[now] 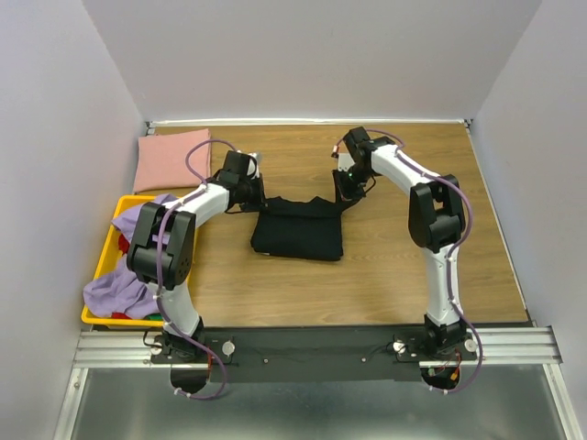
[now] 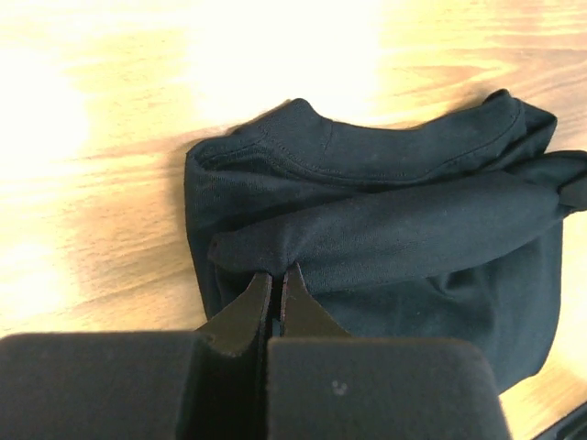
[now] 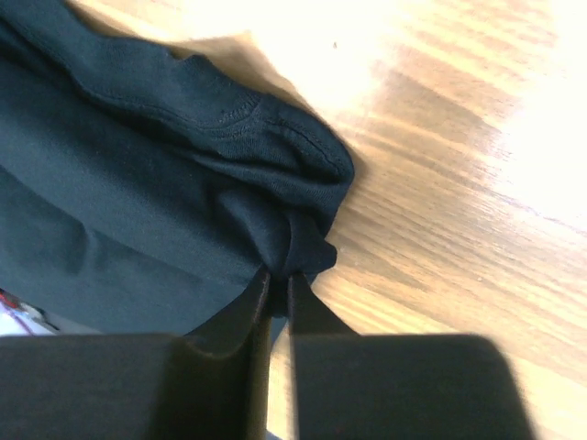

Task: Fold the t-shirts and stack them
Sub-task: Fold the tshirt

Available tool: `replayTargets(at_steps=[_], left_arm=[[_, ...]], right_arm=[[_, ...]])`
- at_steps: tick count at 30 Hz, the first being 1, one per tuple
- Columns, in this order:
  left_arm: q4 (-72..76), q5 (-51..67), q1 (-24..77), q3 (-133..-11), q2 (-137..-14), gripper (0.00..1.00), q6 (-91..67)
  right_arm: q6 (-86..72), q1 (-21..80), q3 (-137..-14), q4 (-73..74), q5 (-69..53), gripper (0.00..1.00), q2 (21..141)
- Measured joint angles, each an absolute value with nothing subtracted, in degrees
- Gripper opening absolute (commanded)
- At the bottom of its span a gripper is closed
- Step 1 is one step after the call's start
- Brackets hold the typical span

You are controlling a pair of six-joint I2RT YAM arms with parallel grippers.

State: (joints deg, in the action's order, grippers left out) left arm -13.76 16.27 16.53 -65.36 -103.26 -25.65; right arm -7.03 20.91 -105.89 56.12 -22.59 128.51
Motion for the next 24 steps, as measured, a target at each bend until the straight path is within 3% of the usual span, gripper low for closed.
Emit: replayTargets(at_steps=[5, 6, 7, 8, 11, 18, 21, 24], left_arm=[[-12.23, 14.83, 16.38, -65.34, -103.28, 0.0, -25.76], [-12.14, 14.72, 16.34, -65.34, -103.28, 0.0, -25.76], [-11.92, 14.41, 16.23, -65.32, -103.13, 0.0, -25.78], [-11.66, 14.13, 16.16, -65.04, -102.74, 0.0, -25.93], [-11.35, 13.5, 16.19, -63.31, -99.94, 0.0, -26.37], [-7.2, 11.81, 16.01, -57.43, -89.71, 0.0, -28.64], [-3.75, 11.62, 15.51, -54.0, -88.55, 0.0, -30.59], [-0.51, 11.64, 14.85, -50.61, -89.21, 0.0, -32.64]], right_arm=[[-7.6, 20.73, -105.89, 54.17, -21.98, 0.36, 128.46], [-7.75, 20.69, -105.89, 53.76, -21.91, 0.33, 128.46], [-7.9, 20.62, -105.89, 53.45, -21.87, 0.17, 128.33], [-8.12, 20.58, -105.84, 53.15, -21.89, 0.12, 128.14], [-8.75, 20.56, -105.58, 51.86, -21.96, 0.05, 126.48], [-9.54, 20.56, -105.58, 49.19, -23.59, 0.08, 120.97], [-10.13, 20.53, -105.01, 47.31, -24.58, 0.15, 120.86], [-10.98, 20.56, -102.78, 44.34, -25.56, 0.16, 120.86]])
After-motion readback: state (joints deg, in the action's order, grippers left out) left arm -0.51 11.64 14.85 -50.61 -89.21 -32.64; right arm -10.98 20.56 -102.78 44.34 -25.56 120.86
